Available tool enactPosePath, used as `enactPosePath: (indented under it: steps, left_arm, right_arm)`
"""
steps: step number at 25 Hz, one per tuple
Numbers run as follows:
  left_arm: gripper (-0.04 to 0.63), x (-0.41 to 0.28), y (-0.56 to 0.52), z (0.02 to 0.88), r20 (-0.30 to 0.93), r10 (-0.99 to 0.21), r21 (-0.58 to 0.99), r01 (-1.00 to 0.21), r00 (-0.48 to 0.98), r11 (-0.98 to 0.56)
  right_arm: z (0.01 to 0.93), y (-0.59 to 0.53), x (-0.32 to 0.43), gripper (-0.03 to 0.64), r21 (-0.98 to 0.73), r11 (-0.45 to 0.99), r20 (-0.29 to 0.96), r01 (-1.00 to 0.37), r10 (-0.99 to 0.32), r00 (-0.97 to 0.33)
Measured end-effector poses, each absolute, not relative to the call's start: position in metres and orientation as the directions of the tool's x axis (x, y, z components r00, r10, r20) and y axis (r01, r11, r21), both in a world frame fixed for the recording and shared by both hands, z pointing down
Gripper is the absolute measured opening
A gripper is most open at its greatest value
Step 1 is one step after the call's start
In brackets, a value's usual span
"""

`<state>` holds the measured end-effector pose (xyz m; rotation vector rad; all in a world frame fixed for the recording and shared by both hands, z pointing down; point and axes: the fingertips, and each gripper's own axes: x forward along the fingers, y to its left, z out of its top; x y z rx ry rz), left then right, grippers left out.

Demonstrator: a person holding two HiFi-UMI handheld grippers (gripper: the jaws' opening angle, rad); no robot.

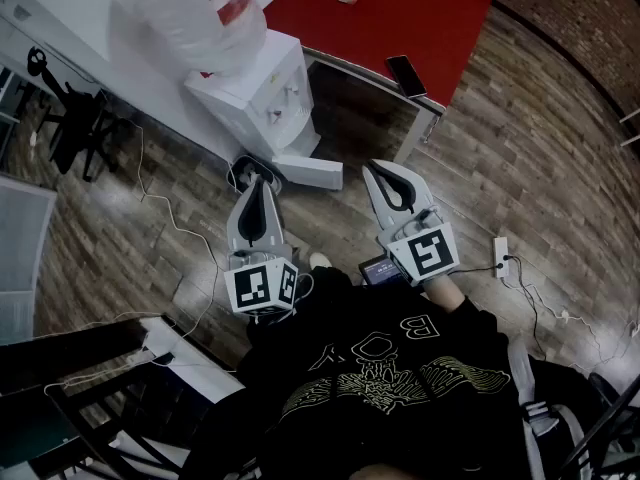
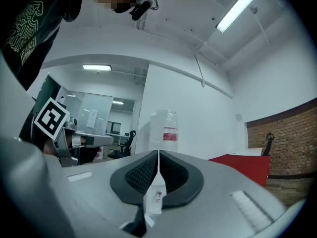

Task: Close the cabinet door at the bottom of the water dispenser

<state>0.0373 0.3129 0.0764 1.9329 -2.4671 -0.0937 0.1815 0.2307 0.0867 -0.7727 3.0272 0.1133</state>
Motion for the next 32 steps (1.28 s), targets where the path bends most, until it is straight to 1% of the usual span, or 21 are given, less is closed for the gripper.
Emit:
enactPosePath:
  steps: [5, 9, 12, 14, 16, 20, 25, 29, 32]
  left_arm:
    - [0.008, 0.004, 0.292, 0.073, -0.046, -0.968, 0.035, -0.969, -0.245, 0.244]
    - [0.006, -0.023, 0.269, 0.072, -0.071, -0.976, 0.033, -0.978, -0.207, 0.206]
    - [0.006, -0.042, 0.257, 0.069, -0.105, -0.978, 0.043, -0.984, -0.179, 0.176]
    - [0.006, -0.048, 0.25, 0.07, -0.111, -0.982, 0.004, -0.988, -0.153, 0.154]
    - [0.006, -0.051, 0.241, 0.072, -0.118, -0.984, -0.027, -0.99, -0.133, 0.137]
    - [0.006, -0.059, 0.213, 0.083, -0.129, -0.985, 0.028, -0.993, -0.115, 0.112]
    - [0.008, -0.065, 0.164, 0.105, -0.067, -0.993, 0.03, -0.995, -0.096, 0.095]
    - [0.008, -0.08, 0.12, 0.128, 0.026, -0.991, -0.076, -0.988, -0.135, 0.133]
    - [0.008, -0.089, 0.09, 0.155, 0.069, -0.984, -0.107, -0.982, -0.162, 0.154]
  right_arm:
    - [0.091, 0.212, 0.151, 0.003, 0.055, 0.884, -0.001, -0.464, -0.465, -0.885]
    - [0.099, 0.193, 0.122, 0.0, 0.035, 0.88, 0.025, -0.474, -0.474, -0.88]
    - [0.096, 0.186, 0.101, 0.003, 0.014, 0.897, -0.014, -0.441, -0.441, -0.898]
    - [0.092, 0.183, 0.089, 0.003, -0.001, 0.914, -0.042, -0.406, -0.406, -0.913]
    - [0.094, 0.175, 0.08, 0.0, 0.002, 0.913, -0.027, -0.407, -0.407, -0.913]
    - [0.111, 0.146, 0.069, 0.0, 0.057, 0.902, 0.018, -0.428, -0.43, -0.903]
    - [0.127, 0.097, 0.058, 0.0, 0.067, 0.888, 0.03, -0.454, -0.457, -0.889]
    - [0.138, 0.059, 0.047, 0.0, 0.084, 0.878, 0.041, -0.472, -0.476, -0.878]
    - [0.163, 0.033, 0.04, 0.0, 0.098, 0.885, 0.085, -0.455, -0.463, -0.882]
